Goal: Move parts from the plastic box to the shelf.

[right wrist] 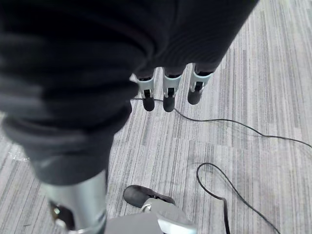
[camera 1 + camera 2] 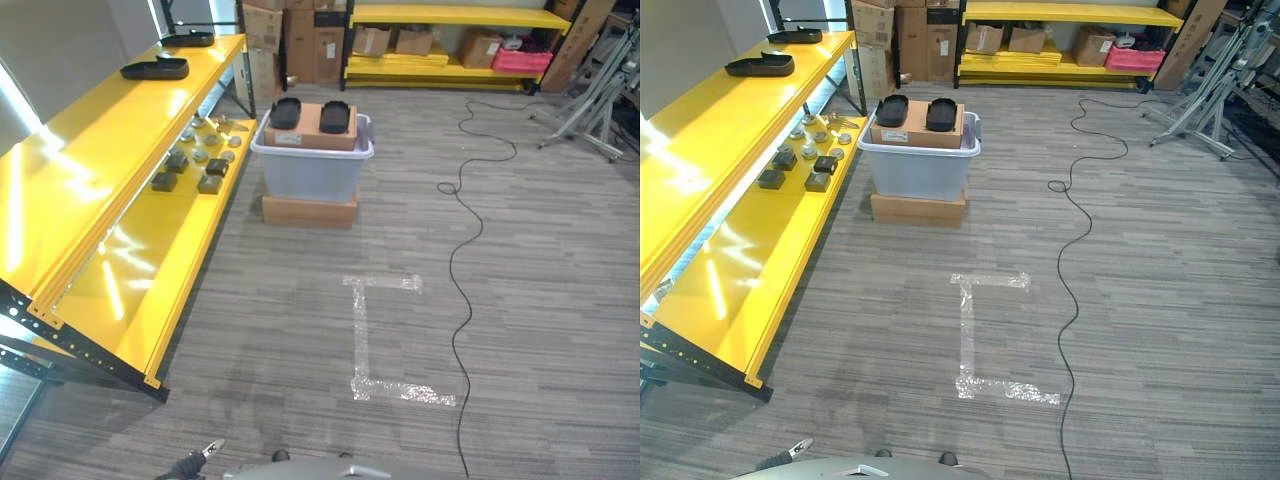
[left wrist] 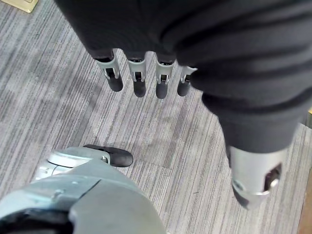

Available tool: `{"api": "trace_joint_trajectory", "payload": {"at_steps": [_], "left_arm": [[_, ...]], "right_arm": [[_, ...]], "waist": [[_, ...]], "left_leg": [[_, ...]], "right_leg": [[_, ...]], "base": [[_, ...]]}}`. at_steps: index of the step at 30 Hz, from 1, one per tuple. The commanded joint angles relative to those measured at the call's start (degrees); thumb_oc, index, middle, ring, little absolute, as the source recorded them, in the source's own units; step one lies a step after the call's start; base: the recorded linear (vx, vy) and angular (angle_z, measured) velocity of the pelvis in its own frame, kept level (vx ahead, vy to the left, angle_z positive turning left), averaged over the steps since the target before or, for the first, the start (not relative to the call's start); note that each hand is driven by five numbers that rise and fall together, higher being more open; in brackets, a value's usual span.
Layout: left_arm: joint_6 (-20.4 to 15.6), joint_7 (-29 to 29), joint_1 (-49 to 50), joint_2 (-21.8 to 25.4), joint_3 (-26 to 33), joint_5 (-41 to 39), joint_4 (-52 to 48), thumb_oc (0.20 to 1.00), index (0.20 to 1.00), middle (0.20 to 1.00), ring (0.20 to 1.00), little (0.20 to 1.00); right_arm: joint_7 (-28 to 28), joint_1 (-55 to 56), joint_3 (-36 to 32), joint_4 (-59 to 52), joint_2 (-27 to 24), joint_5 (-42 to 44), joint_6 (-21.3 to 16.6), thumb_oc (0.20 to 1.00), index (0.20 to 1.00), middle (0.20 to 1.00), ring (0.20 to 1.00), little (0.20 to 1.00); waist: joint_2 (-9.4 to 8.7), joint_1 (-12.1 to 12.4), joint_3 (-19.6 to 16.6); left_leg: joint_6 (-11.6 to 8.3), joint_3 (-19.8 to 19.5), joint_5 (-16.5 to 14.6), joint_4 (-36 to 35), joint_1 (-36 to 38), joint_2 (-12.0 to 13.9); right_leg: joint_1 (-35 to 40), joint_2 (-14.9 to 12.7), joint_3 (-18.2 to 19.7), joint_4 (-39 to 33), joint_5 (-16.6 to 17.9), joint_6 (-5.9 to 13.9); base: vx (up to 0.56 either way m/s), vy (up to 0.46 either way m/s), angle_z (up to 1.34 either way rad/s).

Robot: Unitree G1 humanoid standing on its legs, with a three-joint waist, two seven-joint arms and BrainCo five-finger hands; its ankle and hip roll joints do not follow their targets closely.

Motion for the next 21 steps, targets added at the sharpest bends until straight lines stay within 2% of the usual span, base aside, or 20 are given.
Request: {"api": "trace_joint_trajectory", "payload": {"at_steps": [1, 7, 14, 18, 21], "left_arm": [[0.02, 0.17, -3.85, -0.49, 0.32, 1.5, 4.1, 1.0, 1.0, 1.0, 1.0, 1.0], [-0.69, -1.47, -3.89, -0.45, -0.15, 1.68, 3.91, 1.0, 1.0, 1.0, 1.0, 1.0], [0.33, -0.15, -3.78, -0.31, -0.07, 2.09, 3.94, 1.0, 1.0, 1.0, 1.0, 1.0], [-0.8, -0.78, -4.05, -0.58, 0.09, 1.48, 4.31, 1.0, 1.0, 1.0, 1.0, 1.0], [-3.01, -0.96, -4.62, -0.7, 0.07, -1.26, 3.28, 1.0, 1.0, 1.0, 1.0, 1.0]], "right_arm": [[1.57, -2.05, 2.09, 2.54, -0.74, 0.94, 2.11, 1.0, 1.0, 1.0, 1.0, 1.0], [1.75, -2.64, 1.5, 3.35, -0.84, 2.43, 3.31, 1.0, 1.0, 1.0, 1.0, 1.0], [1.31, -3.03, 0.7, 3.88, -0.88, 3.38, 3.19, 1.0, 1.0, 1.0, 1.0, 1.0], [1.0, -3.42, 0.53, 4.12, -0.79, 5.88, 0.4, 1.0, 1.0, 1.0, 1.0, 1.0], [1.7, -4.04, -0.22, 2.8, -1.17, 10.49, -3.1, 1.0, 1.0, 1.0, 1.0, 1.0]], "waist": [[-1.27, 0.48, -0.7], [-1.15, 0.75, -0.87], [-1.03, 0.93, -1.12], [-1.01, 1.03, -1.29], [-1.04, 1.02, -1.47]], "left_leg": [[0.07, 1.06, -3.96, 1.1, -1.43, -1.2], [-0.03, 1.02, -3.93, 1.04, -1.27, -1.14], [-0.09, 0.92, -3.8, 0.98, -1.1, -1.15], [-0.11, 0.91, -3.74, 0.93, -0.82, -1.12], [-0.15, 0.9, -3.62, 0.76, -0.5, -1.03]], "right_leg": [[-1.28, -3.13, -0.3, 0.72, -0.81, 5.52], [-1.05, -3.13, -0.47, 0.64, -0.88, 5.51], [-0.88, -3.09, -0.48, 0.6, -0.85, 5.5], [-0.55, -3.11, -0.54, 0.52, -0.78, 5.42], [-0.31, -3.08, -0.53, 0.45, -0.69, 5.44]], "base": [[0.0, 0.0, 0.0], [0.0, 0.0, 0.0], [0.0, 0.0, 0.0], [0.0, 0.0, 0.0], [0.0, 0.0, 0.0]]}}
